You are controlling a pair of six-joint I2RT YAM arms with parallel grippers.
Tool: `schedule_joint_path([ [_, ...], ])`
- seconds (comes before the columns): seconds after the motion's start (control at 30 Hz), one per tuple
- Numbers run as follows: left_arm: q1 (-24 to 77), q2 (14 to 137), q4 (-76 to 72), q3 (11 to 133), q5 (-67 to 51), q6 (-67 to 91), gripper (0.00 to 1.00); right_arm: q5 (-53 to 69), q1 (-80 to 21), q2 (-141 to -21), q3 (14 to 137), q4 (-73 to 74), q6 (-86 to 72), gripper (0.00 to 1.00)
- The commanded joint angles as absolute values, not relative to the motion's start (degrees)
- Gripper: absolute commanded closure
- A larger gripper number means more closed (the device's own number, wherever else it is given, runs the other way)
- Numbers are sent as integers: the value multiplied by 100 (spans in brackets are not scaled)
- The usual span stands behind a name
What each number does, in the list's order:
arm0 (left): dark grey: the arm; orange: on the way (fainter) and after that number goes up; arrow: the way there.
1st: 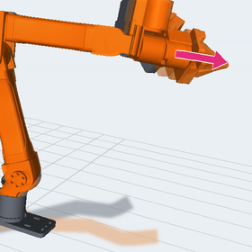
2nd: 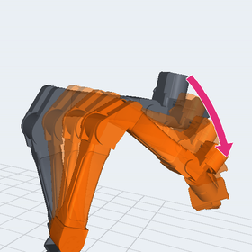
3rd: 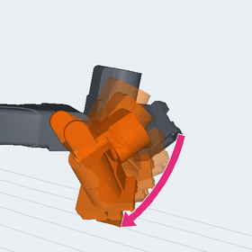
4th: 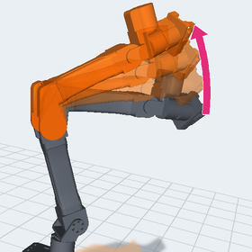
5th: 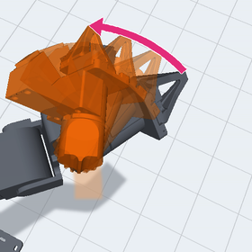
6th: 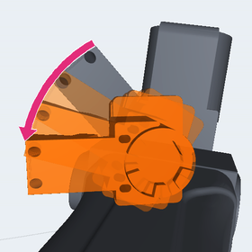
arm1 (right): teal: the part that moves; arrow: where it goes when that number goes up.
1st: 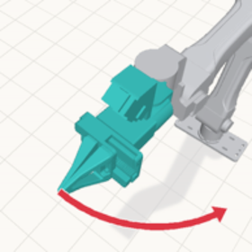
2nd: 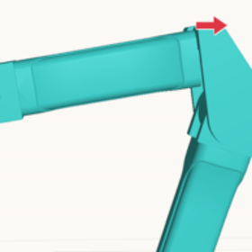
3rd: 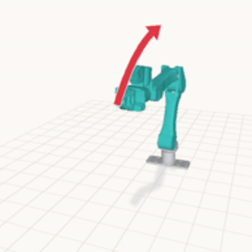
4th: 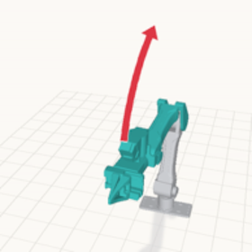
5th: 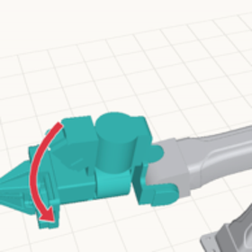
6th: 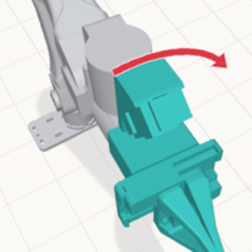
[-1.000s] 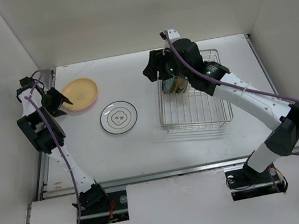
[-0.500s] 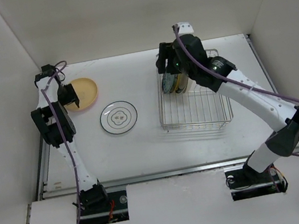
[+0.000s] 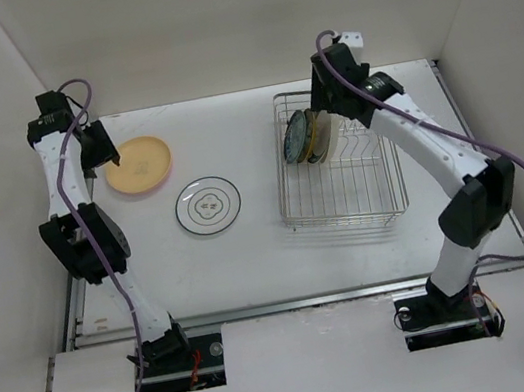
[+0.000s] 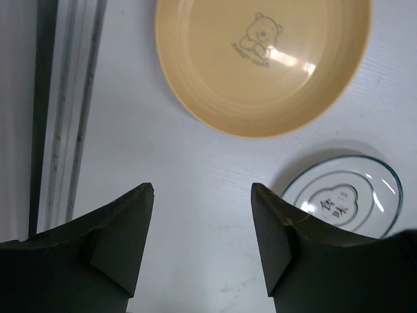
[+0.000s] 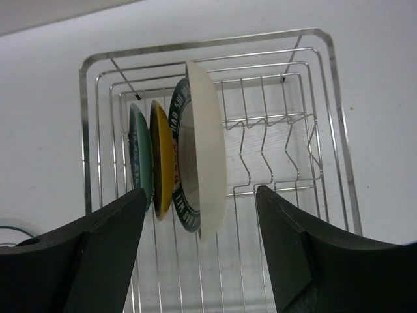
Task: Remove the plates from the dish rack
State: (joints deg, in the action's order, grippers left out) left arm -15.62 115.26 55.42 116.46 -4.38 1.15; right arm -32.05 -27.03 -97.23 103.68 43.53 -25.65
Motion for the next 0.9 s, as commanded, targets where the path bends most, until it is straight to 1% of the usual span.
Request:
schedule_joint_path([
  [0.0, -1521, 10952, 5845, 11296, -782, 27, 42, -3015, -2629, -10132, 10679, 4343, -2426, 26],
  [0.07, -1521, 10750, 5845, 11084, -922, 26, 42, -3015, -2479, -10282, 10740, 4342, -2479, 26],
  [0.23, -1521, 10170, 5845, 10574, -1046, -185, 42, -3067, -2347, -10581, 10740, 4342, -2619, 34],
  [0.33, -1521, 9967, 5792, 10389, -1221, -290, 42, -2997, -2347, -10582, 10627, 4289, -2672, 48],
  [0.37, -1521, 9897, 5792, 10310, -1222, -290, 42, -2997, -2347, -10582, 10626, 4289, -2672, 58],
  [0.47, -1521, 9896, 5906, 10310, -1335, -290, 42, -3059, -2347, -10425, 10495, 4289, -2672, 73],
  [0.5, -1521, 9896, 5906, 10310, -1336, -342, 42, -3111, -2347, -10372, 10494, 4289, -2672, 82],
  [0.57, -1521, 9896, 5906, 10310, -1389, -343, 42, -3164, -2347, -10266, 10441, 4289, -2672, 91],
  [0.6, -1521, 9896, 5906, 10310, -1389, -343, 42, -3164, -2347, -10179, 10441, 4289, -2672, 98],
  [0.63, -1521, 9896, 5906, 10310, -1441, -343, 42, -3216, -2347, -10178, 10441, 4289, -2672, 100],
  [0.87, -1521, 9896, 6012, 10362, -1503, -290, 42, -3849, -2399, -9791, 10871, 4587, -2444, 100],
])
